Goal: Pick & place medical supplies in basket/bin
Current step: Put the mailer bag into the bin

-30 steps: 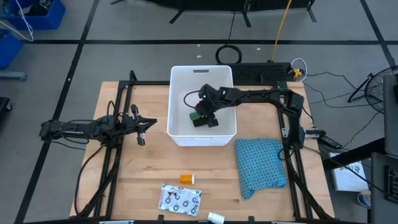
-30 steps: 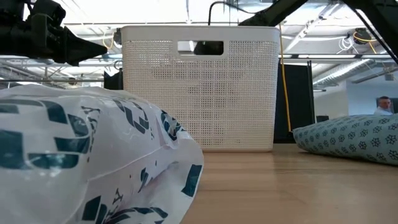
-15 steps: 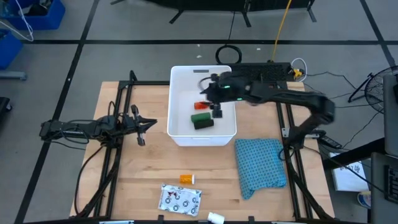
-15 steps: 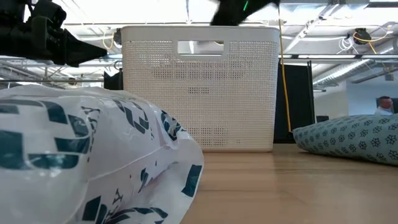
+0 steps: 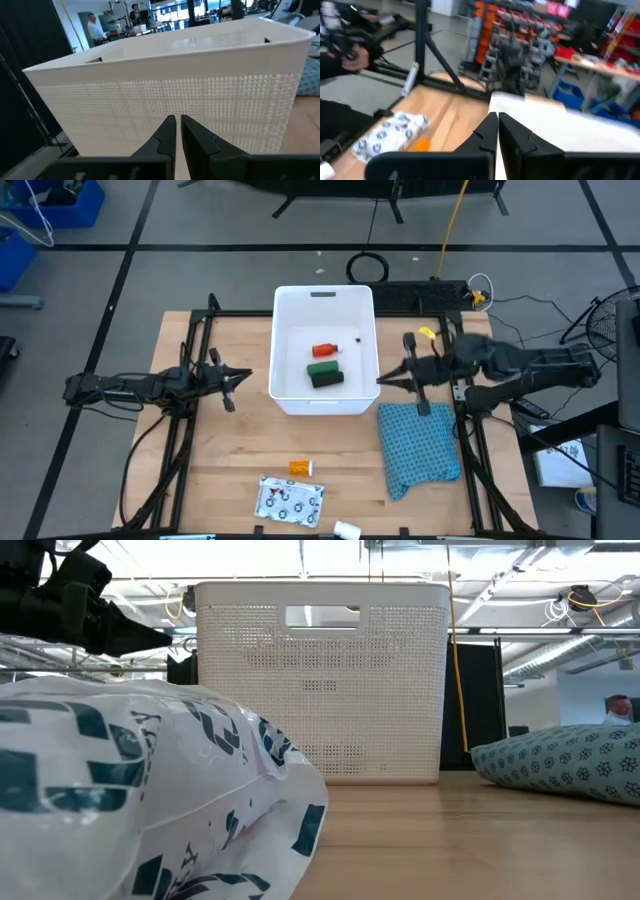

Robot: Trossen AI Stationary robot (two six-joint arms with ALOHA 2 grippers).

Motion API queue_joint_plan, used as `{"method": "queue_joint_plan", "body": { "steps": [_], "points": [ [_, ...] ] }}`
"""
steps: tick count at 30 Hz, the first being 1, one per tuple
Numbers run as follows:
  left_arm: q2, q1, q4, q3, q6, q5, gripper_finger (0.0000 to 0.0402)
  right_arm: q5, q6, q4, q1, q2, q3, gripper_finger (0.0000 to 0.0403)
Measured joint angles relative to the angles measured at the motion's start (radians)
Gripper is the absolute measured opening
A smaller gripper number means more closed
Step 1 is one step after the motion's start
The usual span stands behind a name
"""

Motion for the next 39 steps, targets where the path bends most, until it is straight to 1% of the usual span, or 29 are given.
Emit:
{"method": "queue_joint_plan", "body": {
  "steps": [1,3,5,7,9,12,14,17,19,24,25,26,29,34,37,39],
  "points": [
    [0.000,0.000,-0.001,0.000,-0.001,0.000,0.0031,0.022,0.020,0.038,0.012,-0.038,-0.076,0.0003],
    [0.000,0.000,0.000,0.000,-0.004,0.000,0.0031,0.027,0.070,0.136,0.024,-0.112,-0.229,0.0003],
    [0.000,0.000,-0.001,0.000,-0.011,0.001,0.0031,0.000,0.098,0.288,0.025,-0.188,-0.381,0.0003],
    [0.000,0.000,0.000,0.000,-0.016,0.001,0.0031,-0.022,0.090,0.434,0.021,-0.270,-0.521,0.0001],
    [0.000,0.000,-0.001,0.000,-0.018,0.001,0.0031,-0.015,0.091,0.496,-0.010,-0.355,-0.632,0.0001],
    [0.000,0.000,-0.002,0.000,-0.021,0.010,0.0031,-0.002,0.166,0.561,-0.079,-0.461,-0.739,0.0001],
    [0.000,0.000,-0.005,0.000,-0.018,0.018,0.0031,-0.052,0.206,0.581,-0.110,-0.488,-0.776,0.0001],
    [0.000,0.000,-0.005,0.000,-0.004,-0.002,0.0031,-0.038,0.221,0.570,-0.126,-0.495,-0.820,0.0001],
    [0.000,0.000,-0.006,0.000,0.017,-0.026,0.0031,-0.029,0.197,0.603,-0.128,-0.490,-0.849,0.0001],
    [0.000,0.000,-0.013,0.000,0.024,-0.032,0.0031,-0.019,0.163,0.817,-0.128,-0.459,-0.960,0.0000],
    [0.000,0.000,-0.012,0.000,0.025,-0.032,0.0031,-0.016,0.154,0.881,-0.128,-0.455,-0.982,0.0000],
    [0.000,0.000,-0.011,0.000,0.027,-0.032,0.0031,-0.007,0.141,0.905,-0.128,-0.457,-0.987,0.0000],
    [0.000,0.000,0.000,0.000,0.028,-0.034,0.0031,0.019,0.134,0.868,-0.129,-0.453,-0.984,0.0000],
    [0.000,0.000,0.043,0.000,0.012,-0.031,0.0030,0.002,0.103,0.874,-0.129,-0.455,-0.986,0.0000],
    [0.000,-0.005,0.085,0.013,0.002,0.010,0.0031,0.002,0.083,0.864,-0.129,-0.454,-0.987,0.0000],
    [0.001,-0.030,0.085,0.048,0.002,0.048,0.0031,0.002,0.080,0.854,-0.129,-0.455,-0.987,0.0000]
  ]
}}
